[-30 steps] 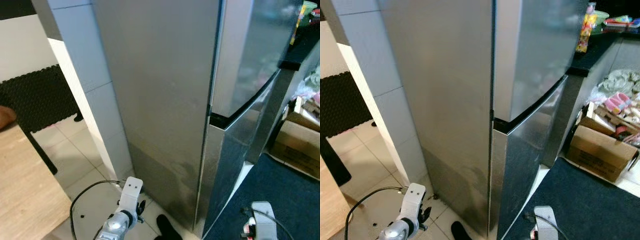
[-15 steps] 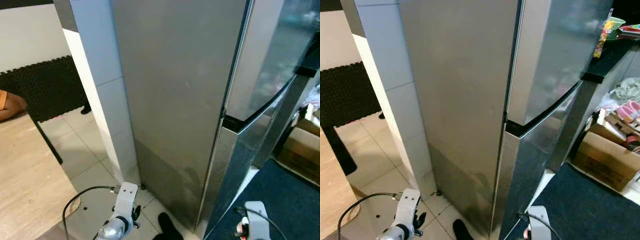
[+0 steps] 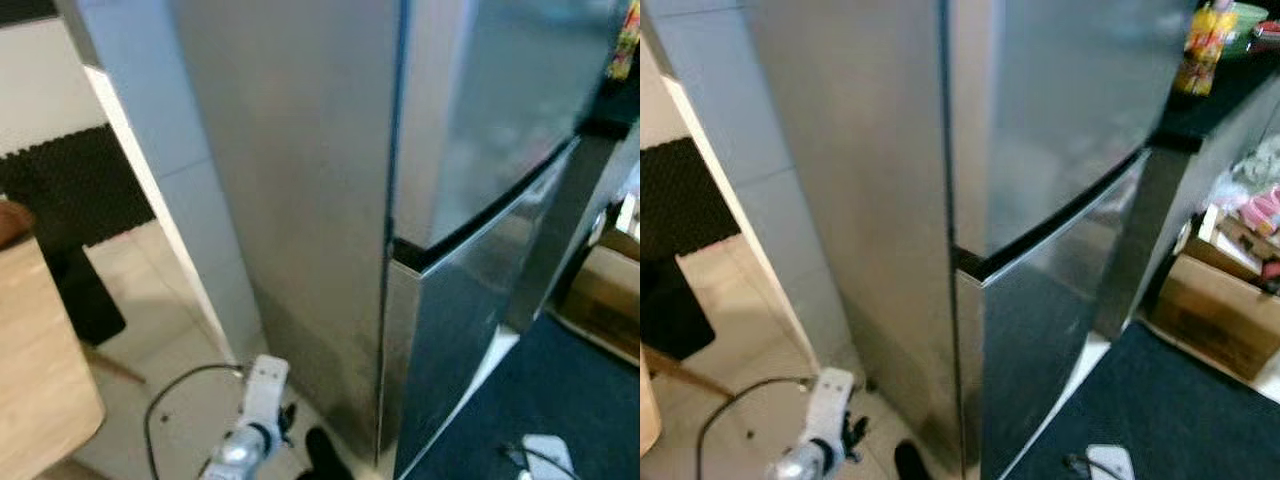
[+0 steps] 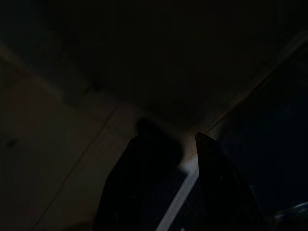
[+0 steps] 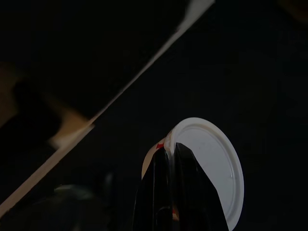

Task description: Restocking fridge

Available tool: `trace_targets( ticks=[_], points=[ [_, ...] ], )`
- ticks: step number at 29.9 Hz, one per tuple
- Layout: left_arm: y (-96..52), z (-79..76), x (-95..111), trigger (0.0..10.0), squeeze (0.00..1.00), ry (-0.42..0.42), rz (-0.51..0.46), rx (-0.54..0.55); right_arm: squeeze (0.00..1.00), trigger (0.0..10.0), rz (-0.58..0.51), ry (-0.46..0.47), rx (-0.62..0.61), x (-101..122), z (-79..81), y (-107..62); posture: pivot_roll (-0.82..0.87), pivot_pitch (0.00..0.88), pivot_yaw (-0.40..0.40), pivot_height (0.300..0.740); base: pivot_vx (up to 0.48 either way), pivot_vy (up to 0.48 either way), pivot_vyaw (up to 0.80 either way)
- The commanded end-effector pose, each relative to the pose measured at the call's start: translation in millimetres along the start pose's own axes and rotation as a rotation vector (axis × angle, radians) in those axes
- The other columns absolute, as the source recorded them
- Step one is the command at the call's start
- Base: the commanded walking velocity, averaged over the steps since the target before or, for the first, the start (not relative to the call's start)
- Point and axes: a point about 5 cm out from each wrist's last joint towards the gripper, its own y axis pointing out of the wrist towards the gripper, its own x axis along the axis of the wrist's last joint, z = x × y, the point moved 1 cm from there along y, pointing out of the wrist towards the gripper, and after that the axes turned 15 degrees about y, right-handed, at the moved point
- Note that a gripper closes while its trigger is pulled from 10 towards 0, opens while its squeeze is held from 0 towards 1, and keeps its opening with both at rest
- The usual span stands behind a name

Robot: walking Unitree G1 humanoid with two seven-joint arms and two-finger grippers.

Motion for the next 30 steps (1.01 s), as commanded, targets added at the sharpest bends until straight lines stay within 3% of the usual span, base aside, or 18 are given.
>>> trace_targets(
  ticks=[1, 13, 20, 30],
  points=[
    [-3.8, 4.6, -9.9, 10.0, 0.00, -0.021, 0.036, 0.021, 0.00, 10.0, 0.009, 0.017, 0.009, -6.7, 4.1, -1.0, -0.17, 0.022, 0.070, 0.740, 0.000, 0.000, 0.00],
    [-6.3, 3.8, -13.6, 10.0, 0.00, -0.013, 0.025, 0.012, 0.00, 10.0, 0.014, -0.008, 0.020, -2.6, 1.4, 0.2, -0.17, 0.004, 0.050, 0.740, 0.000, 0.000, 0.00],
    [-7.7, 6.0, -17.6, 10.0, 0.00, -0.042, 0.042, 0.038, 0.00, 10.0, 0.015, -0.018, 0.025, -1.3, 3.2, 0.9, -0.17, 0.002, 0.049, 0.740, 0.000, -0.274, 0.00],
    [-5.7, 11.5, -9.8, 10.0, 0.00, -0.060, 0.011, 0.055, 0.00, 10.0, 0.015, -0.016, 0.027, -0.6, 3.9, 1.2, -0.18, 0.000, 0.055, 0.740, 0.000, 0.000, 0.00]
  ],
)
